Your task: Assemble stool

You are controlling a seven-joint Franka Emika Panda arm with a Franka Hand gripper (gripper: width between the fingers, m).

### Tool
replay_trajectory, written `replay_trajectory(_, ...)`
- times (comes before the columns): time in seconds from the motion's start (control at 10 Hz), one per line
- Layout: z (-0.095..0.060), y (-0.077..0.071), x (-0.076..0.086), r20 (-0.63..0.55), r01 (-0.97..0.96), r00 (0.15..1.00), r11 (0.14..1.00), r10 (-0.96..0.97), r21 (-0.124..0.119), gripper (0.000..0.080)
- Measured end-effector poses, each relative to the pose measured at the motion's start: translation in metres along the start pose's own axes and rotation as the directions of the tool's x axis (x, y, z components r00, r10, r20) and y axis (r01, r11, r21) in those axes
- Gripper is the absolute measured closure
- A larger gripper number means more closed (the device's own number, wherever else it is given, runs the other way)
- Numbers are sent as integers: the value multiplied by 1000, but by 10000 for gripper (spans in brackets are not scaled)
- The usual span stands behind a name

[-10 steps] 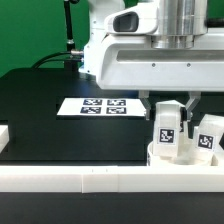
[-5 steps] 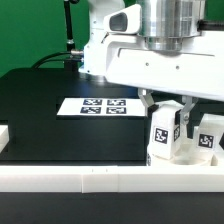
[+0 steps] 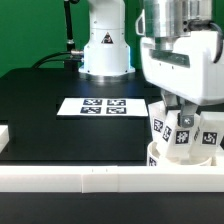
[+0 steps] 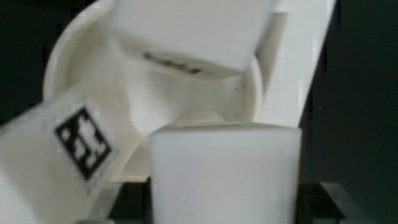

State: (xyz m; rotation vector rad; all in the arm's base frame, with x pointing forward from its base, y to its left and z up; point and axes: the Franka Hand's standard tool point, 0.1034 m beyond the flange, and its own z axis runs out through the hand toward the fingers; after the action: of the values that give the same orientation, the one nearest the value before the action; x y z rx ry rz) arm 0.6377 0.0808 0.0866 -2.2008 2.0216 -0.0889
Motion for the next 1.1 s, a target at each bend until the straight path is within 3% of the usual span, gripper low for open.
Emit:
replay_trajectory(0.2,1,-5,-8,28,-257,966,966,257,28,460)
replay_trajectory(0.5,2,-5,-12,62,-424,904,905,422,17,460)
replay_trajectory(0.6,1,-5,-11,64,-379,924,925,378,13,360)
replay_trajectory(0.7,-4,-6,-9,68,-285,956,959,284,0,191)
replay_trajectory(0.8,-11,-9,-10,78,-213,974,977,213,-9,191)
replay_trajectory(1.0,-23,-16,-12,86,-117,990,993,115,20,159)
replay_trajectory(1.1,-22,-16,-11,81,-18,997,999,16,28,151)
